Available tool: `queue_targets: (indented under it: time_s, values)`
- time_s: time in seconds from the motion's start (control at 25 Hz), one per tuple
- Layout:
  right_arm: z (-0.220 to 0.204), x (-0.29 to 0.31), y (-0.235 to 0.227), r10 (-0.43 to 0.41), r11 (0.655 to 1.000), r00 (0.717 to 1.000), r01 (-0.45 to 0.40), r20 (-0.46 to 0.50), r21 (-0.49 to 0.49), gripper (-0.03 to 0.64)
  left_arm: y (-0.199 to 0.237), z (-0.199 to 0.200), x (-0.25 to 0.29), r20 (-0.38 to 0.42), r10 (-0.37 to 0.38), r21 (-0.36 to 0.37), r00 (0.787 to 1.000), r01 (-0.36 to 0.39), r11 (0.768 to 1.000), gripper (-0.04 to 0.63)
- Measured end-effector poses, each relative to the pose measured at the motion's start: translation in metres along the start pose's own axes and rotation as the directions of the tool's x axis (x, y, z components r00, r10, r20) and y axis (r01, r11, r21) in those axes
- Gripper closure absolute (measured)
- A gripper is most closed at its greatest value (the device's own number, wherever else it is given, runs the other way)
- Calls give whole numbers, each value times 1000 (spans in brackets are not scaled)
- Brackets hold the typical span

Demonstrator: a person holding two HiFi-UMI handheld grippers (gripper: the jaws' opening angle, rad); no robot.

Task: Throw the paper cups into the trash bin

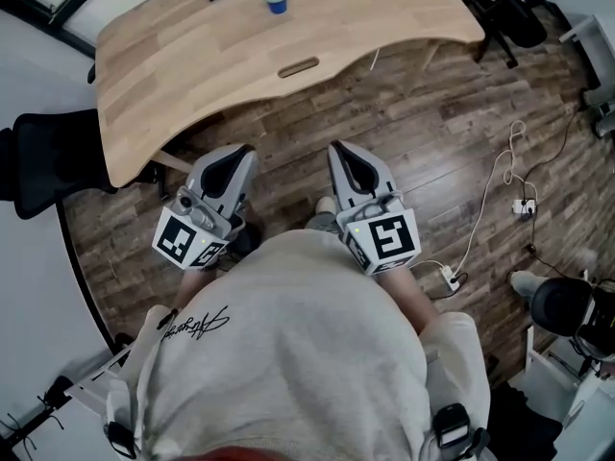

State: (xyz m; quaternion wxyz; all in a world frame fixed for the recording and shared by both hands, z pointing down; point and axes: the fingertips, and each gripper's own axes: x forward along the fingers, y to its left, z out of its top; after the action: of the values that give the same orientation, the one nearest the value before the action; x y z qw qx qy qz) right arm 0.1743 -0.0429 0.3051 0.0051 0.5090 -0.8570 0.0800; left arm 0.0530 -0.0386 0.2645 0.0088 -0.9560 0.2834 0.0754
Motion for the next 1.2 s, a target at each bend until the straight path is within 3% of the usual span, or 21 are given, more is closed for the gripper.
queue_targets:
  time_s: [0.56, 1.2]
  values:
    - [0, 42, -57, 76, 997, 997, -76, -21, 3, 607, 33, -15, 54, 2, 80, 6, 997, -80, 997, 592]
    - [0, 68, -64, 135, 991, 990, -134, -42, 11, 607, 53, -18, 64, 0, 117, -5, 993, -117, 993, 592]
